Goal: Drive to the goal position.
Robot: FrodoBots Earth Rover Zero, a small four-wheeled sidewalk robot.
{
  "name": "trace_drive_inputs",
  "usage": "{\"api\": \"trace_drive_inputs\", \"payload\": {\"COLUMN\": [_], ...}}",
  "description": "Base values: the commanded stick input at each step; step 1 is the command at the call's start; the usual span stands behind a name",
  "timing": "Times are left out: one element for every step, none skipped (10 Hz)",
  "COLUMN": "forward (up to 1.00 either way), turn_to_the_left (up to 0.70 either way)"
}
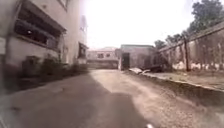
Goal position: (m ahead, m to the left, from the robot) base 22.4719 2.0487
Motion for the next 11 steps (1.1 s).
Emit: {"api": "trace_drive_inputs", "payload": {"forward": [0.70, 0.70, 0.70, 0.70, 0.70, 0.70, 0.70, 0.70, 0.70, 0.70, 0.70], "turn_to_the_left": [0.01, 0.01, 0.01, 0.01, 0.01, 0.01, 0.01, 0.01, 0.01, 0.01, 0.01]}}
